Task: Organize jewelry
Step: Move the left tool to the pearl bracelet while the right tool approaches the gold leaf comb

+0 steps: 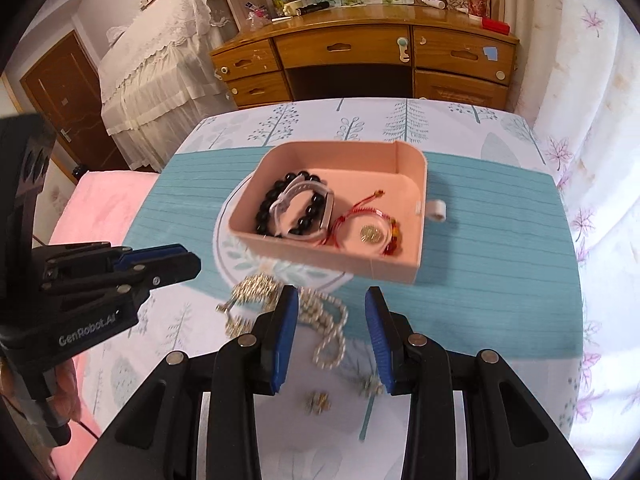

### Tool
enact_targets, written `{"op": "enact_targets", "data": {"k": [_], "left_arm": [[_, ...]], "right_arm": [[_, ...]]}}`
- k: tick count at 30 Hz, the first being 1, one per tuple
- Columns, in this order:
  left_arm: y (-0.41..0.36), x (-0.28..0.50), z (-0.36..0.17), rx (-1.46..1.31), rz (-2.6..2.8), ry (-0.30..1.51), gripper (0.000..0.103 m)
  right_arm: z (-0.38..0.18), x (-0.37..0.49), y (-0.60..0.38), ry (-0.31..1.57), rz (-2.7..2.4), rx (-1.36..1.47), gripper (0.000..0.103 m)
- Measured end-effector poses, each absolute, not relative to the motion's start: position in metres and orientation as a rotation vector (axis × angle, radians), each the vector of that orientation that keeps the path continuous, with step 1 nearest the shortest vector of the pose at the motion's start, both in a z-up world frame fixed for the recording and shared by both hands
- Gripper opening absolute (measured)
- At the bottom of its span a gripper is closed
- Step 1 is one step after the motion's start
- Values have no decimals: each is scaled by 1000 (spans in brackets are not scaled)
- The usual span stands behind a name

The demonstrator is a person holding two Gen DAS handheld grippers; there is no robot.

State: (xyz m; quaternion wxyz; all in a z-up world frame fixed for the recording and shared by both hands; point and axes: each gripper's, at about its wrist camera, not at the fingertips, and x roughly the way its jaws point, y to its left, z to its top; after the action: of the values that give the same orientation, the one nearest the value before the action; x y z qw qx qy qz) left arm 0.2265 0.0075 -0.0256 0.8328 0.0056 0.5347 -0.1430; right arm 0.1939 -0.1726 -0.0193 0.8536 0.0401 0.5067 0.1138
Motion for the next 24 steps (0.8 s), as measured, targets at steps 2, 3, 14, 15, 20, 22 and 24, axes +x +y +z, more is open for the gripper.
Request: {"op": "enact_targets", "data": {"k": [2,3,14,15,20,22,24], "left_arm": [[9,209,-22,10,-322,1111,10],[9,201,-21,11,-331,1109,10],[20,148,-48,29,-392,1260,10],[20,145,-53,48,-376,1269,10],[31,141,-78,73,-338,1340,10],[35,141,-87,78,-336,1357,10],[36,141,-93,73,-348,1363,10]], "right_arm": [[-17,181,-174,1065,246,82,35],[-16,173,-174,1068,247,81,35],[-20,117,-175,1111,285,93,35],[-22,112,-175,1121,282,87,35],[-34,102,-177,1153,278,79,35],[-40,101,-178,1167,278,79,35],[-47,100,-178,1179,277,74,35]]}}
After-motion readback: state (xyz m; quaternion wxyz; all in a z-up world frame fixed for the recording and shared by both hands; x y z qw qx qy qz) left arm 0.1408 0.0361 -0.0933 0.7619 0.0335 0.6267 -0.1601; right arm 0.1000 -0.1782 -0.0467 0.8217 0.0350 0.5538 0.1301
